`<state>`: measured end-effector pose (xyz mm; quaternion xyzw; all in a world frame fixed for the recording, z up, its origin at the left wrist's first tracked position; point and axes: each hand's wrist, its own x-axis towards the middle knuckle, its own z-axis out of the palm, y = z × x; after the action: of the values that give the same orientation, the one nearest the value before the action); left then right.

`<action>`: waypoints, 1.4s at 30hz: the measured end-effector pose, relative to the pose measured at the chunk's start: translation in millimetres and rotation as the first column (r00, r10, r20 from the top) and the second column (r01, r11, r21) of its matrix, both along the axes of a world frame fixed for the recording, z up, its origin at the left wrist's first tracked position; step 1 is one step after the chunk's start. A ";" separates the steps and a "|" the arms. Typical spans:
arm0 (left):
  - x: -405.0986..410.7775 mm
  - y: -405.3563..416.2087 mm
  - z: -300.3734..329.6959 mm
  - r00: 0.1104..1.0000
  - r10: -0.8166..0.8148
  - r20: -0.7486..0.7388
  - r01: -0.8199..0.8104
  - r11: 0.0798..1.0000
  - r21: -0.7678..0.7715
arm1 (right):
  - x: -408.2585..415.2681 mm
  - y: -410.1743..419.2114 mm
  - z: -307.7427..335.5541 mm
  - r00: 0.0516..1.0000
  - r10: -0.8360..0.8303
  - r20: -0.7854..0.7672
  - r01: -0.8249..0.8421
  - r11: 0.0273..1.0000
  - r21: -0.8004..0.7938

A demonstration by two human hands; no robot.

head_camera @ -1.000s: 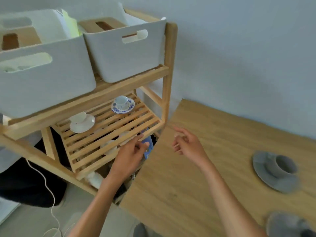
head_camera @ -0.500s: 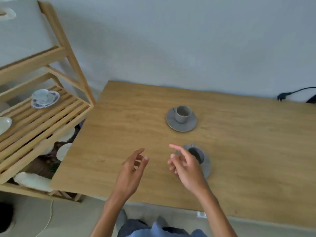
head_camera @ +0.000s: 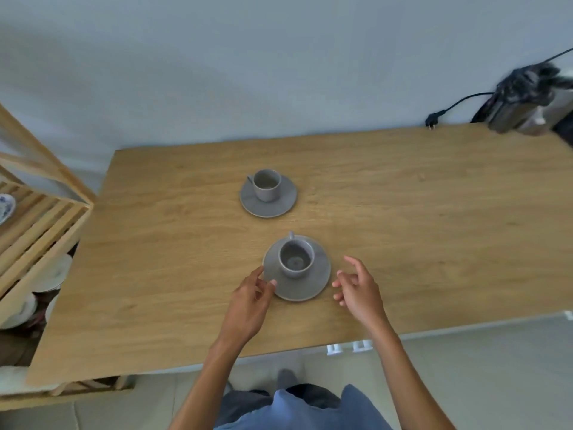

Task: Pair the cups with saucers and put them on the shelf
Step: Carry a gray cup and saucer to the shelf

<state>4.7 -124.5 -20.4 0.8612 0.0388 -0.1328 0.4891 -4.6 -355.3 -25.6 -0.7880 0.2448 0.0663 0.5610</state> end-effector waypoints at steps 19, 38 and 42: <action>25.3 4.5 -16.2 0.984 0.055 -0.172 -0.089 0.976 -0.197 | 21.8 13.7 -12.7 0.987 0.163 -0.015 -0.161 0.984 0.075; 1.7 126.2 -3.8 0.878 0.449 -0.166 -0.464 0.714 -0.524 | 76.0 144.3 2.8 0.924 0.377 0.057 -0.375 0.871 0.319; 5.0 174.9 1.7 0.847 0.512 -0.142 -0.507 0.700 -0.504 | 93.0 195.5 8.9 0.868 0.492 0.068 -0.487 0.817 0.307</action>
<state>9.7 50.4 -18.7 0.6508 0.2354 0.0061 0.7218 88.3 -159.9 -16.6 -0.7242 0.0245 0.2521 0.6414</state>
